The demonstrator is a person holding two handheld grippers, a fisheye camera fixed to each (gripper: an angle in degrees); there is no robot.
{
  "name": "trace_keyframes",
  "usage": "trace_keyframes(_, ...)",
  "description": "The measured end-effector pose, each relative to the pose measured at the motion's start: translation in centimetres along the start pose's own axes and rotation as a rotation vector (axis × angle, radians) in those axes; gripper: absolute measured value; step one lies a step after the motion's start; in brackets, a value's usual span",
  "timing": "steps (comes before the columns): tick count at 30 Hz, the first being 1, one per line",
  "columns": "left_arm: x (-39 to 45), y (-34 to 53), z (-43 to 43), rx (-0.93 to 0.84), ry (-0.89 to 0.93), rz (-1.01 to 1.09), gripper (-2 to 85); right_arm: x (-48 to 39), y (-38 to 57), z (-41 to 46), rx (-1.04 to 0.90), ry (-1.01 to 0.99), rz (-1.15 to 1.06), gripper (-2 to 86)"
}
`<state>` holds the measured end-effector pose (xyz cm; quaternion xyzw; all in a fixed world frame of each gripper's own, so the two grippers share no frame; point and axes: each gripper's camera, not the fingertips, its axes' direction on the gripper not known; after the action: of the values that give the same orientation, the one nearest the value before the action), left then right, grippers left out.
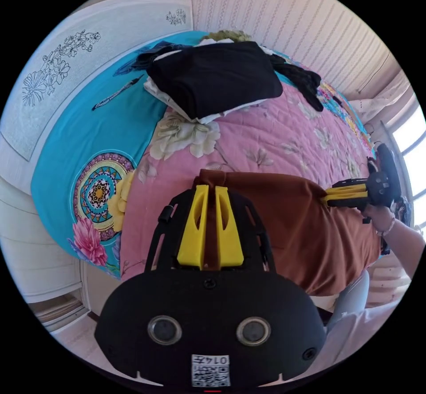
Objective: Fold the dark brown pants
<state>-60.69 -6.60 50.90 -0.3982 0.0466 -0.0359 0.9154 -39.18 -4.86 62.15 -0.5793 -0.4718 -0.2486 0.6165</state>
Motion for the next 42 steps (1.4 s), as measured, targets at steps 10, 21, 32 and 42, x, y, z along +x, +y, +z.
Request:
trace_keyframes(10, 4.5, 7.0, -7.1, 0.268, 0.047, 0.201, -0.6, 1.5, 15.8, -7.9, 0.198, 0.206, 0.156, -0.3)
trace_keyframes(21, 32.2, 20.7, 4.5, 0.1, 0.428, 0.602, -1.0, -0.4, 23.2, -4.0, 0.063, 0.264, 0.341, -0.4)
trace_keyframes(32, 37.5, 24.1, 12.5, -0.002, 0.331, 0.756, -1.0, 2.9, 24.9, -4.7, -0.061, 0.154, 0.328, -0.5)
trace_keyframes(42, 42.2, 24.5, 19.4, -0.035, 0.327, 0.786, -1.0, 5.9, 37.2, -7.6, 0.118, -0.05, 0.439, -0.6)
